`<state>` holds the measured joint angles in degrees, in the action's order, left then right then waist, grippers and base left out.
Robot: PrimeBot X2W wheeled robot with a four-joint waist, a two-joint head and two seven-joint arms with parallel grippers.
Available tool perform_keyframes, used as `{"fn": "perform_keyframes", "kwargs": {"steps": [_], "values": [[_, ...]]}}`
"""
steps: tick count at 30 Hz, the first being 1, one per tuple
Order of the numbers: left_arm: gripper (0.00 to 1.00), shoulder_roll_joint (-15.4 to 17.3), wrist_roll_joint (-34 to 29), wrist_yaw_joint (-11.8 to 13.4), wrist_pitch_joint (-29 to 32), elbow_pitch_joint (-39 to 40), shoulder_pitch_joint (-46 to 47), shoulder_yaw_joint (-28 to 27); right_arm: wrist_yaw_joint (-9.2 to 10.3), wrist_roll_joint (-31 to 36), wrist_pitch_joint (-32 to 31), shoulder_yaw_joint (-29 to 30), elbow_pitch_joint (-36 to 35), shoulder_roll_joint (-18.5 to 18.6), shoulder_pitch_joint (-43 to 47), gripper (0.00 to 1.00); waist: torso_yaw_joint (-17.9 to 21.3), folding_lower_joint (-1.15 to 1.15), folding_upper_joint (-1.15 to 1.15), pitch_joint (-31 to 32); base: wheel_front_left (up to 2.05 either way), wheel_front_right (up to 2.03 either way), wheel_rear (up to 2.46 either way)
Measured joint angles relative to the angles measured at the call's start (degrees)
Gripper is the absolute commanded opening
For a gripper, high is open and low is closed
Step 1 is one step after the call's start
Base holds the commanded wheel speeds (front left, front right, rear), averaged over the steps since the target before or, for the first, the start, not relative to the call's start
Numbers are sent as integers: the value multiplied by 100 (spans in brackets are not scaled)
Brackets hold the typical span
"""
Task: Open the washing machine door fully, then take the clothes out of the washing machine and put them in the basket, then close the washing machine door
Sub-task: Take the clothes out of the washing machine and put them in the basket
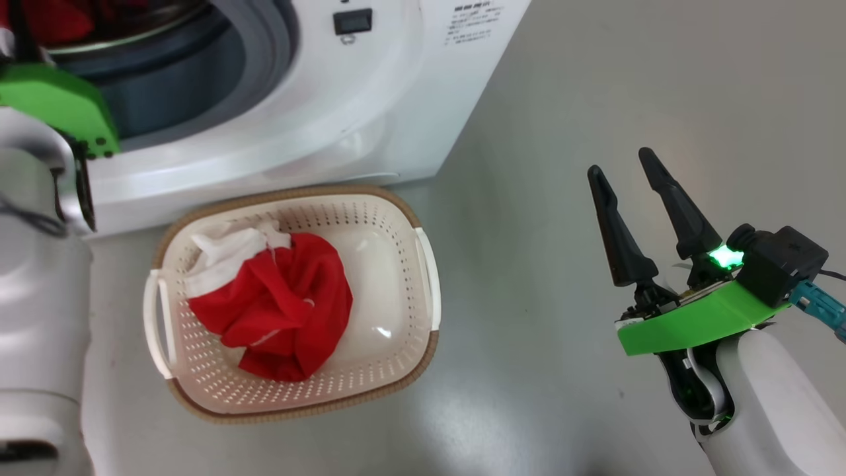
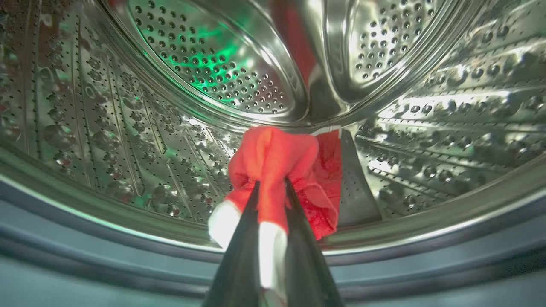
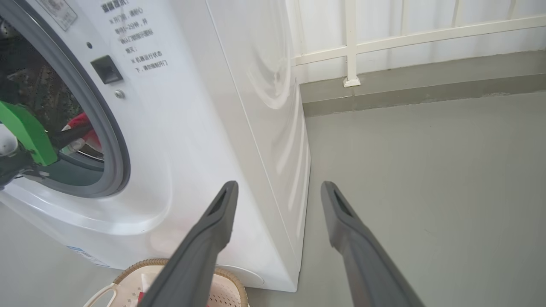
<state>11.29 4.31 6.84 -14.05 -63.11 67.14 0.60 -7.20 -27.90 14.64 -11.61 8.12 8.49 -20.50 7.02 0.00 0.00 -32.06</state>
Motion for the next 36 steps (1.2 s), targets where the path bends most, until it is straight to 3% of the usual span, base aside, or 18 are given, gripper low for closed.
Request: {"fn": "perform_keyframes", "kwargs": {"steps": [6,13,21,31,36], "values": [[0,-143,350,-392,-25,1324,-799,-210,0,-34,0,8,103,11,12,100,-88,0,0,301,0,0,0],[0,-335,508,-448,-42,2773,-2110,-508,-1,-112,0,30,230,44,69,100,-177,0,0,734,0,0,0],[0,-514,577,-695,-43,4031,-3317,-590,-1,-131,0,35,372,53,295,100,-266,0,0,1242,0,0,0],[0,-700,382,-727,-43,5344,-4549,-602,-1,-147,0,36,460,52,576,100,-344,0,0,1754,0,0,0],[0,-850,402,-582,-49,6450,-5170,-568,0,-152,0,36,471,48,645,100,-393,0,0,1987,0,0,0]]}}
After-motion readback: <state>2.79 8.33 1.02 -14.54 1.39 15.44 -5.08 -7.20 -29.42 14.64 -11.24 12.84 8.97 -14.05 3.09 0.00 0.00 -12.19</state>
